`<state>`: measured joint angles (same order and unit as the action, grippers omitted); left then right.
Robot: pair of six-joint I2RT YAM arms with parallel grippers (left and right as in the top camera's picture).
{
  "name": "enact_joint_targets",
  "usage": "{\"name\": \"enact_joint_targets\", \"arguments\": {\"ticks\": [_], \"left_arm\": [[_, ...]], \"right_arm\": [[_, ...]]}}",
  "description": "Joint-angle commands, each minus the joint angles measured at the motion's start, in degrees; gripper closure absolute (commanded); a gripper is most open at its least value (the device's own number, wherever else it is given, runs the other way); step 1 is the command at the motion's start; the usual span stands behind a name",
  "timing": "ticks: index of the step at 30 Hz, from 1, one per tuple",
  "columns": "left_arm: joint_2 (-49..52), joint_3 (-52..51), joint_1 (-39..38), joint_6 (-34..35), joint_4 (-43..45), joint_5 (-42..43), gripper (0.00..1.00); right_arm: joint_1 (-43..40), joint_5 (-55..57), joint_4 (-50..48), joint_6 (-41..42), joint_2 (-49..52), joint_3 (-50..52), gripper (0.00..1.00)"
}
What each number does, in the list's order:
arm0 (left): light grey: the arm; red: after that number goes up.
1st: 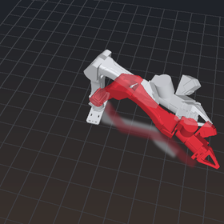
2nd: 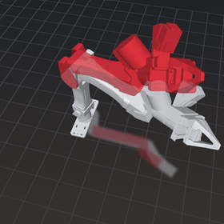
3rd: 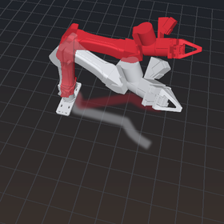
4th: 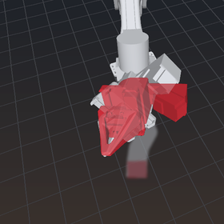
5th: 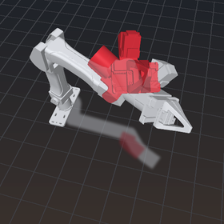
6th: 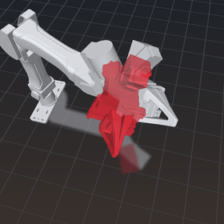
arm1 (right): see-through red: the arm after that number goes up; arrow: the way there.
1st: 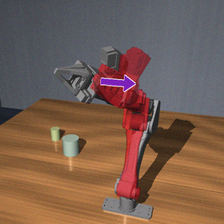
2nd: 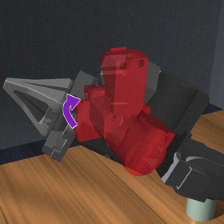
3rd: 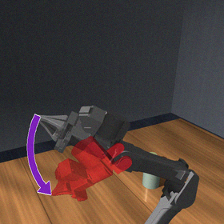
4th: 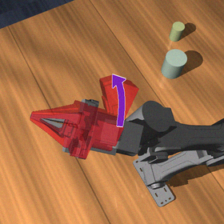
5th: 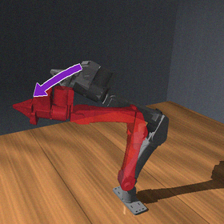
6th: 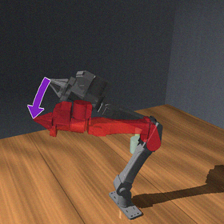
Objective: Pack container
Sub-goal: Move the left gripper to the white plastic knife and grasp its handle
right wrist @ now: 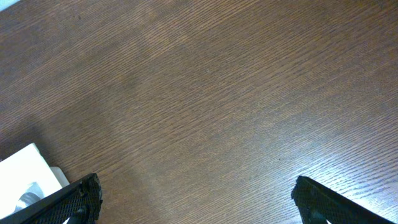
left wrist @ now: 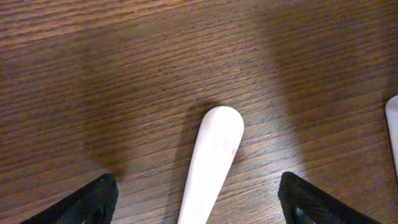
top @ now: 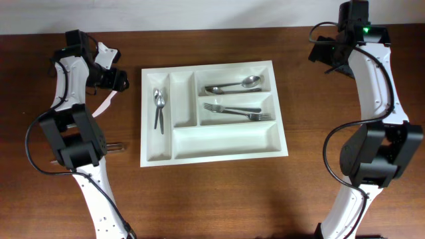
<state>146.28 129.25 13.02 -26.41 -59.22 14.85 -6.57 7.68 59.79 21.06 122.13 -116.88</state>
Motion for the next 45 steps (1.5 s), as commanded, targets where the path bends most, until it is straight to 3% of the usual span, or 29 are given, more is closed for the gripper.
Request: {"name": "enact_joint_targets", "arguments": {"ticks": [1, 6, 15, 25, 30, 37, 45], "left_arm": [[2.0, 0.1, -0.3, -1.6, 0.1, 1.5, 0.15], [3.9, 0.1, -0.7, -1.6, -0.4, 1.5, 0.16], [5.9, 0.1, -0.7, -1.6, -3.2, 1.1, 0.33], [5.9, 0.1, -0.6, -1.6, -10.2, -7.4, 0.34], [5.9, 0.1, -0.6, -1.5, -9.5, -10.0, 0.48], [5.9, 0.1, -0.6, -1.5, -7.1, -10.0, 0.50], [5.9, 0.1, -0.6, -1.5, -6.5, -10.0, 0.70]], "right_arm": [[0.2, 0.5, -0.2, 0.7, 0.5, 0.3, 0.01], [0.2, 0.5, -0.2, 0.7, 0.5, 0.3, 0.01], [0.2, 0.5, -0.2, 0.7, 0.5, 0.3, 0.01], [0.2, 0.5, -0.2, 0.7, 0.5, 0.3, 0.01], [0.2, 0.5, -0.2, 0.7, 0.5, 0.3, 0.01], [0.2, 0.5, -0.2, 0.7, 0.5, 0.3, 0.01], [0.2, 0.5, -0.2, 0.7, 0.5, 0.3, 0.01]]}}
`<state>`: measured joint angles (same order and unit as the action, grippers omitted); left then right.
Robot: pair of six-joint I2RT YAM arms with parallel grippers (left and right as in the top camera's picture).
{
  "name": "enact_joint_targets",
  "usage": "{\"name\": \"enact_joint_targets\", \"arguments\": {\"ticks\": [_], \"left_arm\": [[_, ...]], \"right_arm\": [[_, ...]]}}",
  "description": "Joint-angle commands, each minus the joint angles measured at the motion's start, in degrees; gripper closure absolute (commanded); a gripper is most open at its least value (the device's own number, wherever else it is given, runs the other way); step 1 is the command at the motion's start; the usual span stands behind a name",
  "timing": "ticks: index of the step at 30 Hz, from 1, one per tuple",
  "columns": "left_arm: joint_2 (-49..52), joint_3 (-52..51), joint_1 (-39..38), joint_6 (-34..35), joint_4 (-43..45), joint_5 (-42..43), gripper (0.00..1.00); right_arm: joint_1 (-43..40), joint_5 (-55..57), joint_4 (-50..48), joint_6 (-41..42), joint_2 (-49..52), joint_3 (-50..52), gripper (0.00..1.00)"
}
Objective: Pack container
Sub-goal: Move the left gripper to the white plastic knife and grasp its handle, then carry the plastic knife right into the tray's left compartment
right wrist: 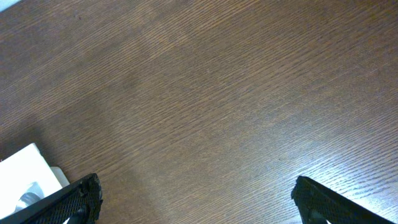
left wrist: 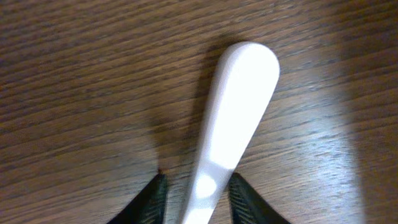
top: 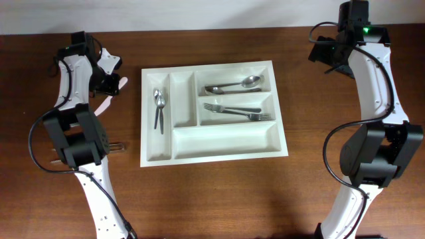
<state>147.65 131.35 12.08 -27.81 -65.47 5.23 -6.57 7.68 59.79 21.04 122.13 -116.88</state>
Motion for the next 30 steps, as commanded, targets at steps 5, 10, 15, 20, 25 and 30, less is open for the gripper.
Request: {"name": "enact_joint_targets", "arguments": {"ticks": [5, 10, 15, 20, 25, 30], "left_arm": [[4.5, -2.0, 0.3, 0.7, -0.3, -0.1, 0.82], [4.5, -2.0, 0.3, 1.2, -0.6, -0.1, 0.88], [4.5, -1.9, 0.3, 2.1, -0.7, -0.1, 0.98], [4.5, 0.4, 0.3, 4.6, -1.0, -0.1, 0.98], [4.5, 7.8, 0.3, 5.6, -4.9, -0.2, 0.98], [4.5, 17.3, 0.3, 7.7, -8.8, -0.2, 0.98]], "right_arm": [[0.2, 0.5, -0.2, 0.7, 0.5, 0.3, 0.01], [0.2, 0.5, -0.2, 0.7, 0.5, 0.3, 0.01], [0.2, 0.5, -0.2, 0.7, 0.5, 0.3, 0.01], [0.2, 0.5, -0.2, 0.7, 0.5, 0.3, 0.01], [0.2, 0.5, -0.2, 0.7, 0.5, 0.3, 0.01], [0.2, 0.5, -0.2, 0.7, 0.5, 0.3, 0.01]]}}
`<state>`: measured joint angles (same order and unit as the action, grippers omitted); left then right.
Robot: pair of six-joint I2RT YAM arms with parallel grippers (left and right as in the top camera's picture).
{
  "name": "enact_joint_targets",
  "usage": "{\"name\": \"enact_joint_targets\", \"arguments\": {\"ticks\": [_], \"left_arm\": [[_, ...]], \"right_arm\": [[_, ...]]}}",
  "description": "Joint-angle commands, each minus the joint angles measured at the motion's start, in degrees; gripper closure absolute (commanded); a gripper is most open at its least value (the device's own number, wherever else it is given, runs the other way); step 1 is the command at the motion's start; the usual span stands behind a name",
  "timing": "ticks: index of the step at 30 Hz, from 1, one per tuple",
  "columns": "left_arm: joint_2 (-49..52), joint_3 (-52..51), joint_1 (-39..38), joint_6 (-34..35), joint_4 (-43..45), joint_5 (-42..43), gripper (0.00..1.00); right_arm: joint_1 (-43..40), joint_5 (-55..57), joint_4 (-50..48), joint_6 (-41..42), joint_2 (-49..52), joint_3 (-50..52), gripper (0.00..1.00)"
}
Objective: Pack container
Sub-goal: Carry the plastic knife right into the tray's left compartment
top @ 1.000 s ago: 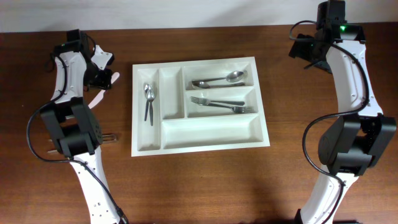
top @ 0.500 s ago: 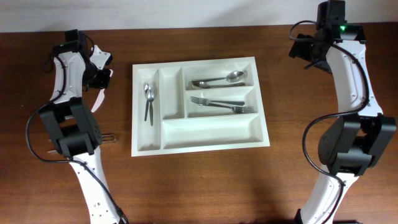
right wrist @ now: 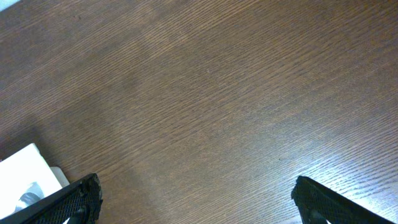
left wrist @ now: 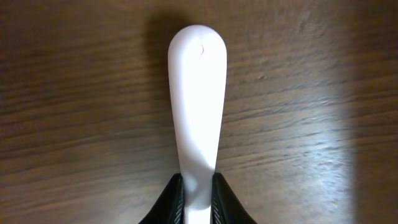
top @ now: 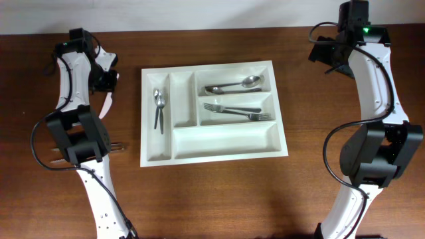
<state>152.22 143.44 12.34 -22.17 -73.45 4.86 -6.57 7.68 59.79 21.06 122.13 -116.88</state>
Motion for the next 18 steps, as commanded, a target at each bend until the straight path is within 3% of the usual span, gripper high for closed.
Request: {"name": "enact_joint_targets", "arguments": {"ticks": [1, 10, 18], "left_arm": [[-0.1, 6.8, 0.0, 2.4, -1.5, 0.2, 0.98], [-0.1, 14.4, -1.0, 9.7, -6.4, 0.2, 0.98], [-0.1, 18.8, -8.0, 12.5, -10.6, 0.2, 0.98]], "right_arm": [[0.2, 0.5, -0.2, 0.7, 0.5, 0.3, 0.01], [0.2, 0.5, -0.2, 0.7, 0.5, 0.3, 0.01], [0.2, 0.5, -0.2, 0.7, 0.5, 0.3, 0.01]]}}
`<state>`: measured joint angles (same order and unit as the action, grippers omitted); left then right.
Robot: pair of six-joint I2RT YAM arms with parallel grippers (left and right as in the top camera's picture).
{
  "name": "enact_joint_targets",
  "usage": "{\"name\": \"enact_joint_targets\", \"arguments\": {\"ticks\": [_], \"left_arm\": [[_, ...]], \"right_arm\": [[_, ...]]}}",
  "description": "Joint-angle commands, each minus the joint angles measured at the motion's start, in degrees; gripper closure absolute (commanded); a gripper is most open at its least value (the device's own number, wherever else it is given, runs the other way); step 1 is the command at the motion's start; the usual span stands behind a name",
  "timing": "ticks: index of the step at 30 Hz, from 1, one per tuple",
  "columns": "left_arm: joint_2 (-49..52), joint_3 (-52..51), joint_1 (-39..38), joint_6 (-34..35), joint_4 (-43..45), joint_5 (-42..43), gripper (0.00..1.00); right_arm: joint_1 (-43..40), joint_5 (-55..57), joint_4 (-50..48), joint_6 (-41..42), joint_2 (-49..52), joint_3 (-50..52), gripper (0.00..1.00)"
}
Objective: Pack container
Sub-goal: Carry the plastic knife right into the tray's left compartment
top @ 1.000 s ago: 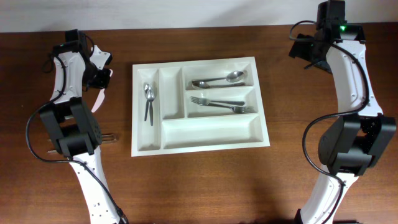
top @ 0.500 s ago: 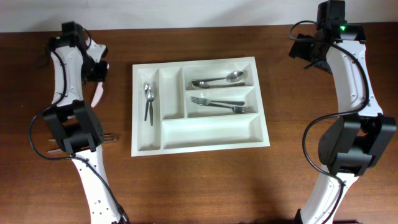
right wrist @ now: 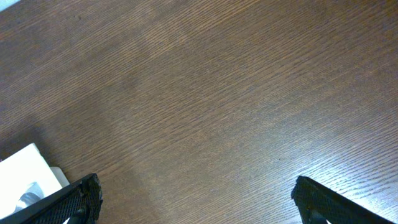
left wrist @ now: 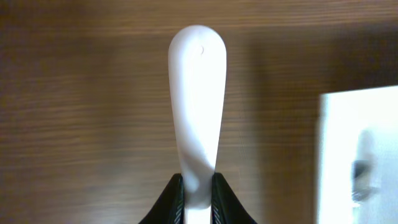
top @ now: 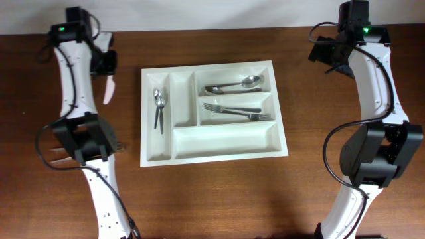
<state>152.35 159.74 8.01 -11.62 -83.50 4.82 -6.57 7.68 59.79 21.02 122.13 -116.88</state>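
Observation:
A white cutlery tray (top: 226, 153) lies mid-table, holding small spoons (top: 159, 106) in its left slot, a large spoon (top: 234, 85) at top right and forks (top: 239, 111) below it. My left gripper (left wrist: 198, 198) is shut on a white plastic utensil handle (left wrist: 196, 93), held above the table just left of the tray's top-left corner (left wrist: 354, 155); overhead the white utensil (top: 107, 88) hangs from it. My right gripper (right wrist: 196, 199) is open over bare wood at the far right back.
A brown-handled utensil (top: 114, 146) lies on the table left of the tray, beside the left arm's base. The tray's long bottom compartment (top: 226, 141) and narrow second slot (top: 180, 99) hold nothing.
My left gripper, still shut on the white utensil, has lifted and shifted toward the tray; the tray's edge now shows in the left wrist view. The right arm is unchanged.
First my left gripper stood open around the white utensil lying on the table. It then narrowed on the handle, then was shut on it at table level. Now the utensil is off the wood near the tray's left side. The right gripper stayed open throughout.

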Motion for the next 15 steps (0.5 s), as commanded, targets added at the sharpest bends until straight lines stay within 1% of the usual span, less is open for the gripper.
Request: {"name": "enact_joint_targets", "arguments": {"ticks": [1, 6, 10, 12, 15], "left_arm": [[-0.2, 3.0, -4.8, 2.4, -0.8, 0.3, 0.98], [-0.2, 4.5, -10.9, 6.8, -2.3, 0.3, 0.98], [-0.2, 4.5, -15.7, 13.9, -4.4, 0.2, 0.98], [-0.2, 4.5, -17.5, 16.4, -5.2, 0.1, 0.98], [-0.2, 4.5, -20.0, 21.9, -6.1, -1.3, 0.98]], "right_arm": [[0.2, 0.5, -0.2, 0.7, 0.5, 0.3, 0.01], [0.2, 0.5, -0.2, 0.7, 0.5, 0.3, 0.01], [0.2, 0.5, -0.2, 0.7, 0.5, 0.3, 0.01], [0.2, 0.5, -0.2, 0.7, 0.5, 0.3, 0.01], [0.2, 0.5, -0.2, 0.7, 0.5, 0.3, 0.01]]}}
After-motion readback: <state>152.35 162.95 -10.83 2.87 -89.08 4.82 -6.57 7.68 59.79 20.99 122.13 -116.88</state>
